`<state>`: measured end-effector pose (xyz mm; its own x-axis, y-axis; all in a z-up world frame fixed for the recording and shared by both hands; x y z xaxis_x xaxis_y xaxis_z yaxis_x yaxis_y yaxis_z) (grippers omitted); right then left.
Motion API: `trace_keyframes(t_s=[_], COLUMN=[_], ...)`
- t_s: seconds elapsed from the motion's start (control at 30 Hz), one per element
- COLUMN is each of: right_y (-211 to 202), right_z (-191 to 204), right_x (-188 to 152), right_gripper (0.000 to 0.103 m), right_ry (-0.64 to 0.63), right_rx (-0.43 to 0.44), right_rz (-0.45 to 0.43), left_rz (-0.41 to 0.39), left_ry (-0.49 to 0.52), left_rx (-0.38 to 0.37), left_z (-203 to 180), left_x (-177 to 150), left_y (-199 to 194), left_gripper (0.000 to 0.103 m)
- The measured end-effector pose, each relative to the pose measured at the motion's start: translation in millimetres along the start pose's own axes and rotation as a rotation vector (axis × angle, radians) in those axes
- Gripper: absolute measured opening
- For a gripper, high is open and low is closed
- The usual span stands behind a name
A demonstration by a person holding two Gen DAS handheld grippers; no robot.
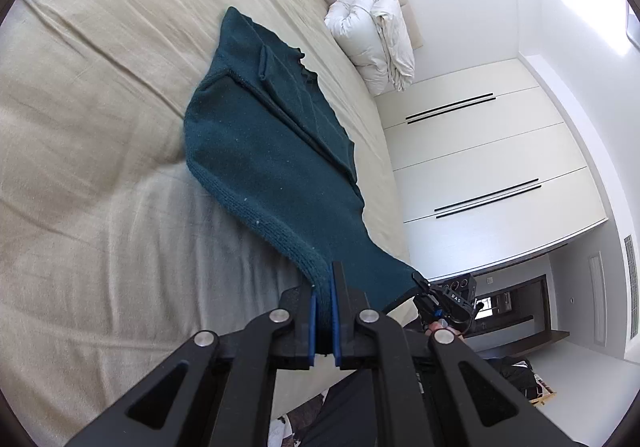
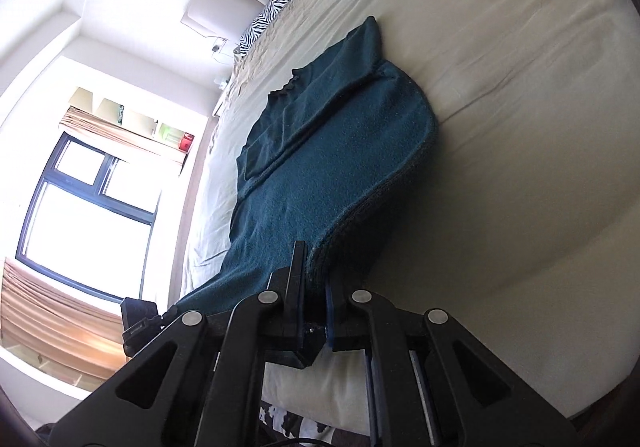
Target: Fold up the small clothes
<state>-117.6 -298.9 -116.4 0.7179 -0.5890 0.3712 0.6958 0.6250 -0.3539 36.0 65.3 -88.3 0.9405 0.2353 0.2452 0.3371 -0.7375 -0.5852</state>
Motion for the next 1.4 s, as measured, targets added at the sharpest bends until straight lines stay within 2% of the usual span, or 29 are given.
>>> trace_keyframes(t_s=[0.13, 0.33, 0.6, 0.9, 1.4], right_y=[11, 19, 30, 69, 141], right_z=[16, 27, 16, 5, -35], right_x=[25, 74, 139, 192, 258], right_gripper=[0.006, 0.006, 0.006, 0.006, 0.006], right_ry=[-0.015, -0.017, -0.001, -0.046, -0.027], right_rx=[0.026, 0.039, 0.019, -0.040, -0.142], right_rz=[-0.034, -0.122, -0.210, -0.212, -0.198], left_rz=[-0.030, -0.066, -0.107, -0.135, -0.145], left_ry=[-0.053, -0.105, -0.167, -0.173, -0.167], left_rx=[-0.061, -0.095, -0.111, -0.087, -0.026], left_z=[-4, -4, 2, 4, 17], left_x=[23, 56, 107, 164, 246], left_y=[-3, 1, 11, 32, 83], left_gripper=[0.007, 0.007, 0.007, 0.007, 0.007])
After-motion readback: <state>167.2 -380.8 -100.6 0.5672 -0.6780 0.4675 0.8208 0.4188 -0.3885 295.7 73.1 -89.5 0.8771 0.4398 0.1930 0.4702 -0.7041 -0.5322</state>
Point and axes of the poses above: each gripper's, at about its wrist camera, not at the fingertips, and y roughly the way its jaws point, z to its left, x to its top, the point moved 10 cm from there along y, roughly the way its jaws point, and after that the axes turned 13 degrees about x, right-handed, at the moved point
